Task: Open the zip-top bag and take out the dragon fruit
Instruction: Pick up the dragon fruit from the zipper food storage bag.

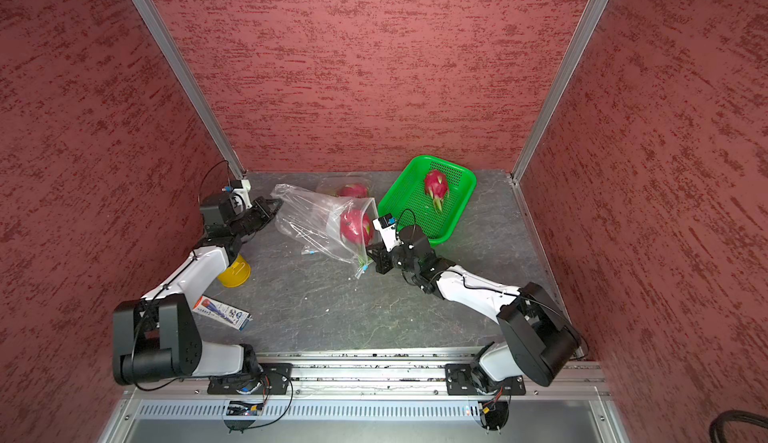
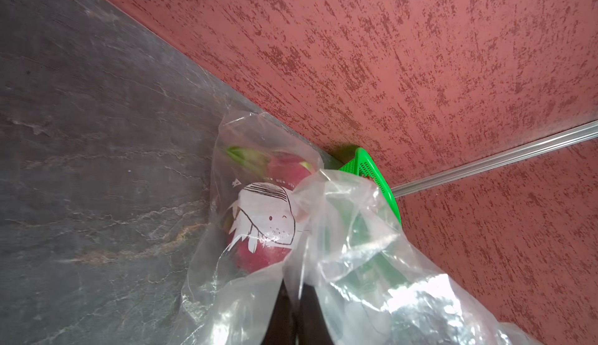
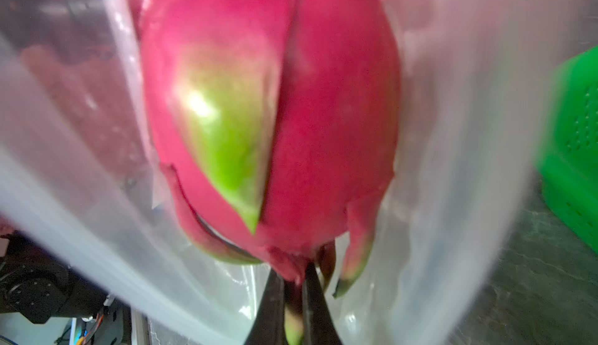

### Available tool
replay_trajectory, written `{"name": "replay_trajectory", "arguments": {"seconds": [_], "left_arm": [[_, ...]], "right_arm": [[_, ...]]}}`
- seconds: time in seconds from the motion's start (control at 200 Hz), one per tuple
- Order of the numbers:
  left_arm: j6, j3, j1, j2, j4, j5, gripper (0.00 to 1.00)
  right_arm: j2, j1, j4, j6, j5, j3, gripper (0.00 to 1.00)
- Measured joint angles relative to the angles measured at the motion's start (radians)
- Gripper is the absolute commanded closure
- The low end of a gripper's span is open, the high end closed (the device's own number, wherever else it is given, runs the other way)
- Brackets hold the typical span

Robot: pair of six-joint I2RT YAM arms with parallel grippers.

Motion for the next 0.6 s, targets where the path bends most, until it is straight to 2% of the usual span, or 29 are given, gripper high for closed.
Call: {"name": "replay_trajectory", "arguments": {"seconds": [0.251,0.601], "left_arm": [[0.007,0.000,0.001,0.035,-0.021,-0.002,1.00],[-0.014,0.021,-0.006,0.164,-0.031,0.030,1.00]], "right_arm": [[-0.041,-0.042,0.117,0.090,-0.028,-0.084,1.00],[-0.153,-0.055,0.255,0.161,-0.015,-0.216,1.00]]}}
